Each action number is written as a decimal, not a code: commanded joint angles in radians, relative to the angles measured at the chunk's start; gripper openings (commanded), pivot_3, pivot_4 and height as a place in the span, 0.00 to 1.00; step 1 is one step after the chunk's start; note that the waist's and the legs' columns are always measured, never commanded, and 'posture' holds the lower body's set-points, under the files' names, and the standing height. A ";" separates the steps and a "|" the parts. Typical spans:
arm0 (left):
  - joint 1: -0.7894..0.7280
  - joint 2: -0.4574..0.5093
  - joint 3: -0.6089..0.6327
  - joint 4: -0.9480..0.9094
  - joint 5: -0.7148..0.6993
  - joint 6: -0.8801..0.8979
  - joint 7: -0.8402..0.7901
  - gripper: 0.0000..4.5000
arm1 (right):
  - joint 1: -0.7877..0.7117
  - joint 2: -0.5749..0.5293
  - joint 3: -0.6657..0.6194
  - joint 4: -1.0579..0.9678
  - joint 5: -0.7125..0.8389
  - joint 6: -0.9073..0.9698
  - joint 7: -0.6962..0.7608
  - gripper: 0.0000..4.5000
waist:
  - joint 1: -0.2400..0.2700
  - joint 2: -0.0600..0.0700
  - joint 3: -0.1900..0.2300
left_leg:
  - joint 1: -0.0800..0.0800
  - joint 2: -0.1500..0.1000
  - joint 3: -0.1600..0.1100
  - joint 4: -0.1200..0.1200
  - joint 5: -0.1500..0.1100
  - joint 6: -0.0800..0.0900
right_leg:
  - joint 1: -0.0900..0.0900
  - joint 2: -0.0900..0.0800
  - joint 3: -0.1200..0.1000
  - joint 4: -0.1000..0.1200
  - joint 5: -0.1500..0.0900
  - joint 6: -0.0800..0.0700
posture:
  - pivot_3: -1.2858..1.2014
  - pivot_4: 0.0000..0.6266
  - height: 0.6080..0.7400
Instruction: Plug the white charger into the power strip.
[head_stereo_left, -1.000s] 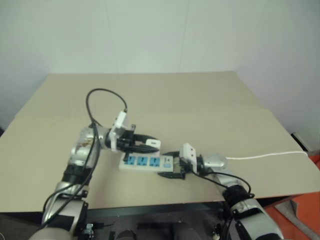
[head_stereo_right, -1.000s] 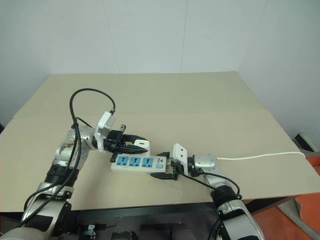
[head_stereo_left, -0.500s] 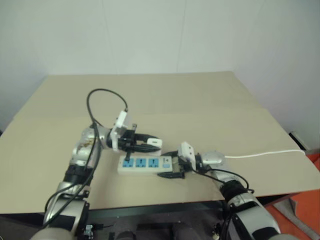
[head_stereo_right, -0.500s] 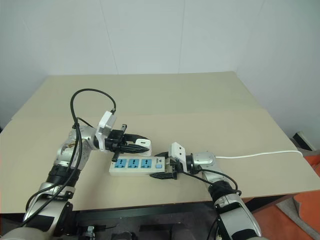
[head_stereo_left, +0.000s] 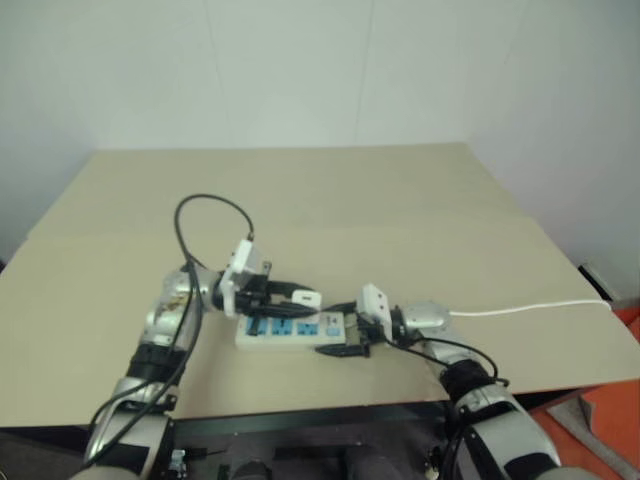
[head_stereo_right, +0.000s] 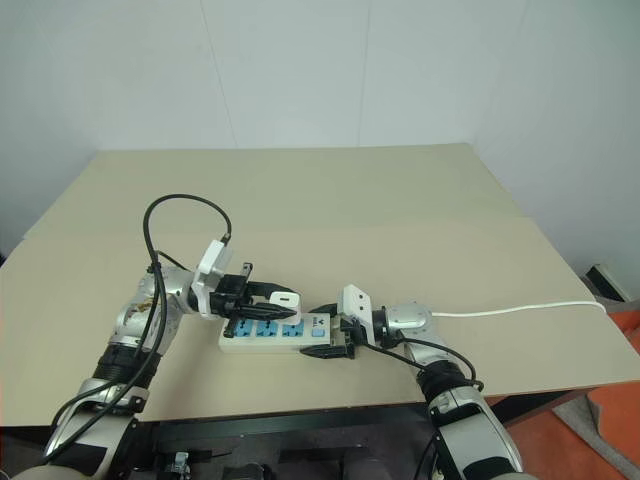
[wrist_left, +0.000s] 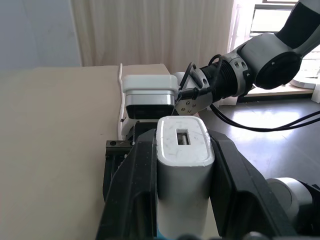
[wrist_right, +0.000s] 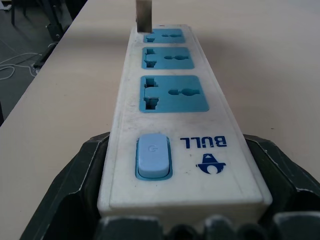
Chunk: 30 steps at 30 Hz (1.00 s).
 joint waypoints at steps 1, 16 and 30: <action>0.005 -0.002 -0.003 0.008 0.011 -0.037 0.013 0.23 | 0.029 -0.002 0.038 0.020 -0.043 0.015 0.012 0.76 | 0.000 0.000 0.000 | 0.000 0.000 0.000 0.000 0.000 0.000 | 0.000 0.000 0.000 0.000 0.000 0.000 | 0.52 0.24 1.00; 0.037 -0.025 -0.037 0.079 0.071 -0.163 0.022 0.23 | 0.029 -0.001 0.039 0.015 -0.044 0.021 0.007 0.76 | 0.001 0.000 0.000 | -0.001 0.000 0.000 -0.001 0.000 0.000 | 0.000 0.000 0.000 -0.001 0.000 0.000 | 0.52 0.24 1.00; 0.017 -0.036 -0.045 0.178 0.113 -0.230 0.064 0.23 | 0.034 -0.002 0.041 0.006 -0.045 0.026 0.004 0.76 | 0.002 0.000 0.000 | 0.000 0.000 0.000 -0.001 0.000 0.000 | 0.000 0.000 0.000 -0.002 0.000 0.000 | 0.52 0.24 1.00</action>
